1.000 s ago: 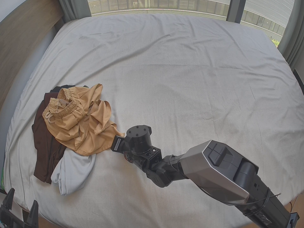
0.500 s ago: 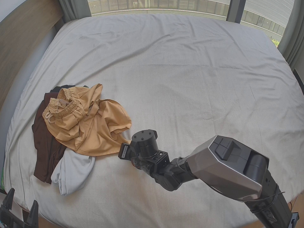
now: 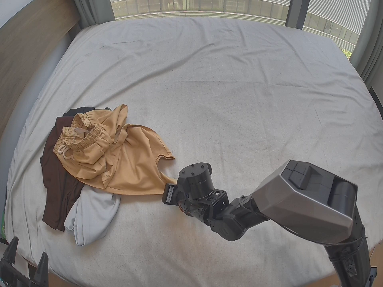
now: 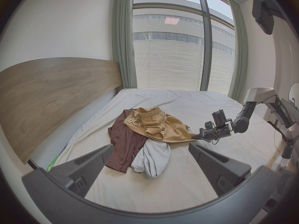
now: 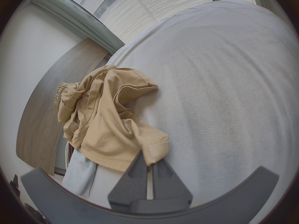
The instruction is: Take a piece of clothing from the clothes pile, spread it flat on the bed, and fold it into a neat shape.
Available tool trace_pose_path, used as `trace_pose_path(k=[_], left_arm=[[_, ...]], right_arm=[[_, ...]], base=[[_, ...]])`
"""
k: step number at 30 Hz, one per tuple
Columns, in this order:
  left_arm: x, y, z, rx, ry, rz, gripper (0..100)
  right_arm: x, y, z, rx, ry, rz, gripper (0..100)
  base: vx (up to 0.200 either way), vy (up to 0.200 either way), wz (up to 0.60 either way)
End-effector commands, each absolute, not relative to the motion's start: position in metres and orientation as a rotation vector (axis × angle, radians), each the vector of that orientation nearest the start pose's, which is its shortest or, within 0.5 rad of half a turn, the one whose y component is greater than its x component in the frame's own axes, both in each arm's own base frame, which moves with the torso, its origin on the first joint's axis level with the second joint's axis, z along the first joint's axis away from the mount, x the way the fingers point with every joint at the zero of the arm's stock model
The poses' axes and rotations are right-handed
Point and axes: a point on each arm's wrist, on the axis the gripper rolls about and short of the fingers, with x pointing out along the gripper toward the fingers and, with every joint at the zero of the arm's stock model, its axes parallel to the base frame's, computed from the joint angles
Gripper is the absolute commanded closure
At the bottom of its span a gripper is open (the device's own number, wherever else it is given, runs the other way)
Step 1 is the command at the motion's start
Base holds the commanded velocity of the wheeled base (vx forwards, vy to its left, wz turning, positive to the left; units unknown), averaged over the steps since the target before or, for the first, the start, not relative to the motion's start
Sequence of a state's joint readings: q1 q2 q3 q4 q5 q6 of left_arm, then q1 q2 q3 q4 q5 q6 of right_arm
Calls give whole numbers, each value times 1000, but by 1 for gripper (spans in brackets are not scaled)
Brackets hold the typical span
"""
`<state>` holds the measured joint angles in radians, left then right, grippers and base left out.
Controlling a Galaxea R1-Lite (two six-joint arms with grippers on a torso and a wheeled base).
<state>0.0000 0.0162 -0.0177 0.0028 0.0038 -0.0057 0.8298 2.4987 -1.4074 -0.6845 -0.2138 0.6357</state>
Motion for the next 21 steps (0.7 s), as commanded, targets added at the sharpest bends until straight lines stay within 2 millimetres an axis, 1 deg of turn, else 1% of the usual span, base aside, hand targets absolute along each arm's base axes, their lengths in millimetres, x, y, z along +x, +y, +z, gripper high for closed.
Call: trace_pose_path(k=[1, 5, 10, 16, 19, 21], left_arm=[[-23, 0, 75, -6, 3, 5, 0], [-23, 0, 75, -6, 3, 5, 0], [-23, 0, 75, -6, 3, 5, 0], [-23, 0, 75, -6, 3, 5, 0], [-23, 0, 75, -6, 3, 5, 0], [-23, 0, 75, -6, 3, 5, 0]], right_arm=[[323, 336, 36, 398, 532, 454, 100], [318, 325, 39, 388, 548, 441, 100], [309, 316, 45, 376, 566, 444, 100], [291, 299, 42, 313, 614, 439, 100], [285, 295, 44, 305, 625, 439, 100], [277, 290, 47, 298, 638, 444, 100]], base=[[0, 0, 0], [0, 0, 0], [0, 0, 0], [0, 0, 0], [0, 0, 0], [0, 0, 0]])
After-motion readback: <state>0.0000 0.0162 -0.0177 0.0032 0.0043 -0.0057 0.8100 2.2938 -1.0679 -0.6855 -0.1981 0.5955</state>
